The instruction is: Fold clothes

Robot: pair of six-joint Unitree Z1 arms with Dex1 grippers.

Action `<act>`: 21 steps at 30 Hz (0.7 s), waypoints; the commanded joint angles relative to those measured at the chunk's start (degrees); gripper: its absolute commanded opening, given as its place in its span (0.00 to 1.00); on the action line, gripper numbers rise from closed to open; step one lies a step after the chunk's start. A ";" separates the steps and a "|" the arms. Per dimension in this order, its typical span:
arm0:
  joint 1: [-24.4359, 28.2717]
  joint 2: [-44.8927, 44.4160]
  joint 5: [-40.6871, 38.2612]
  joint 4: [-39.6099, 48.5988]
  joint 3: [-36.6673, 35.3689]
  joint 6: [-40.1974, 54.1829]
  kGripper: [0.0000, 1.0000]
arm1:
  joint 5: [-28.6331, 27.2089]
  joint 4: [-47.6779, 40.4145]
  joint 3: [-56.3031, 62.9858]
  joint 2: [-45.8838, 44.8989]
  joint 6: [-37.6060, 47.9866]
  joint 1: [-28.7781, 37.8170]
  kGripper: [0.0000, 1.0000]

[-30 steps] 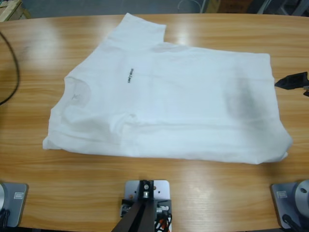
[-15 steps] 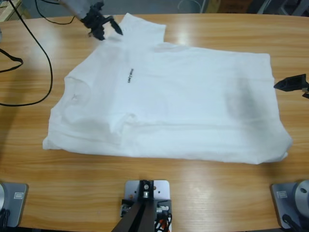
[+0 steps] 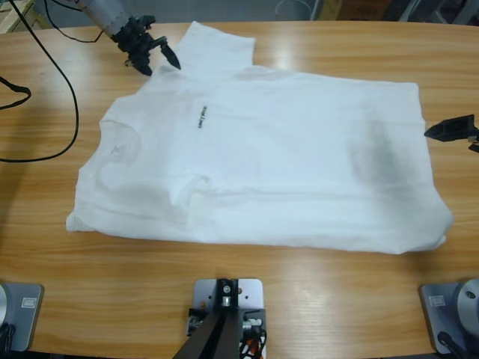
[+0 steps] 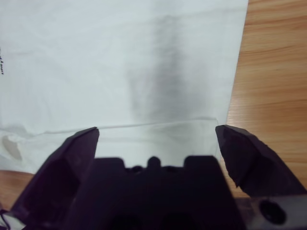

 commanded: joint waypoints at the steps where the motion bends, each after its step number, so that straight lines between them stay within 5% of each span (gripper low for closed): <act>1: 0.88 5.43 -1.10 8.44 -33.43 2.54 1.00 | 0.97 -0.55 1.72 0.56 -0.78 -0.40 1.00; 8: 0.80 4.67 4.19 13.09 -32.65 7.00 1.00 | 0.97 -0.60 1.78 0.49 -0.92 -0.38 1.00; 13: 1.45 -2.24 10.84 13.03 -20.63 7.02 0.99 | 1.06 -0.64 1.81 0.32 -1.04 -0.38 1.00; 17: 1.50 -12.20 17.18 9.80 -1.87 6.96 0.99 | 1.15 -0.72 1.81 -0.09 -1.13 -0.33 1.00; 21: 2.52 -32.05 20.01 -8.82 36.20 6.42 0.98 | 1.52 -0.78 1.88 -0.38 -1.39 -0.33 1.00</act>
